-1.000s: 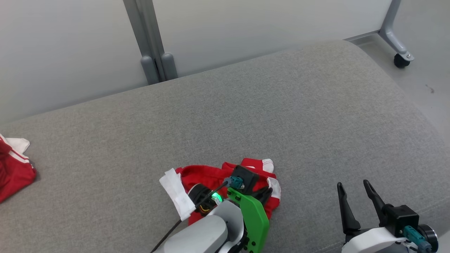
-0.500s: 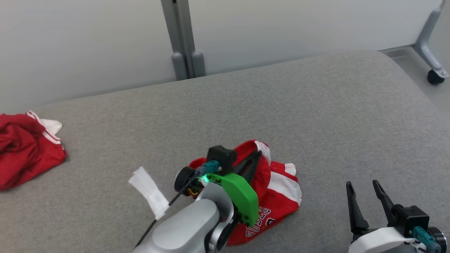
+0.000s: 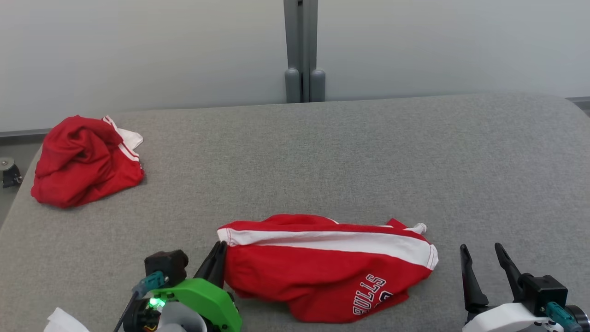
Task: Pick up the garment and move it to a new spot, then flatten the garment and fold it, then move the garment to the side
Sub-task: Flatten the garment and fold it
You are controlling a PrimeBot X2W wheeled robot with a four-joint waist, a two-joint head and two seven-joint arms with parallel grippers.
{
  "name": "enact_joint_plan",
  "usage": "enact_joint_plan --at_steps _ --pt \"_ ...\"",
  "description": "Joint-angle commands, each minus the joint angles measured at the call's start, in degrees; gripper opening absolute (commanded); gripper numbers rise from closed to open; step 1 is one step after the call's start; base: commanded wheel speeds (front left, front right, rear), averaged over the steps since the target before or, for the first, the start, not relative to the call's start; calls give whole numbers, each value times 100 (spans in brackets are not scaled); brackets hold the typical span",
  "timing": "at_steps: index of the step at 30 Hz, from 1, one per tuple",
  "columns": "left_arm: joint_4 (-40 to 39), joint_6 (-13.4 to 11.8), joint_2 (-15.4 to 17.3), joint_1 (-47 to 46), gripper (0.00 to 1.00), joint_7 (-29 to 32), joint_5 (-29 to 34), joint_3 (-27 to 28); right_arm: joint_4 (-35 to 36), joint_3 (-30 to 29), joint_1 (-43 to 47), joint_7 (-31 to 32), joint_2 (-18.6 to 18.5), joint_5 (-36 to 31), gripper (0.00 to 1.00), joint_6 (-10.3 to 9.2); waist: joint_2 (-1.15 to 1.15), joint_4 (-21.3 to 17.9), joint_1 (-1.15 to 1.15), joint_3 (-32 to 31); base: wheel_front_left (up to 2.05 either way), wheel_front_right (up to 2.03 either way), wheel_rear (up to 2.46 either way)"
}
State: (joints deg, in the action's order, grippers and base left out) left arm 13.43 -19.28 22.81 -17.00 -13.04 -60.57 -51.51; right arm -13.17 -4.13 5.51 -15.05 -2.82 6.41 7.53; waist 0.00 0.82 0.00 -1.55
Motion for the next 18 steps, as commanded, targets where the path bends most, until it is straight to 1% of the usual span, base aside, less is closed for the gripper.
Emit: enact_joint_plan --at_steps 1,5,12,18 --pt "67 -40 87 132 0 -40 -29 51 -32 1 -15 -20 -13 -36 100 -8 0 123 0 8 0 0 0" --pt "447 91 14 248 0 -60 -193 121 -78 18 -94 -20 -14 -70 100 -8 0 130 0 42 0 0 0" --pt "1369 448 -352 87 0 -130 -259 198 -133 58 -148 -20 -15 -170 100 -8 0 -15 0 114 0 0 0" --pt "2091 655 -591 -26 0 -176 -173 271 -132 27 -173 -20 -15 -215 100 -8 0 -72 0 155 0 0 0"
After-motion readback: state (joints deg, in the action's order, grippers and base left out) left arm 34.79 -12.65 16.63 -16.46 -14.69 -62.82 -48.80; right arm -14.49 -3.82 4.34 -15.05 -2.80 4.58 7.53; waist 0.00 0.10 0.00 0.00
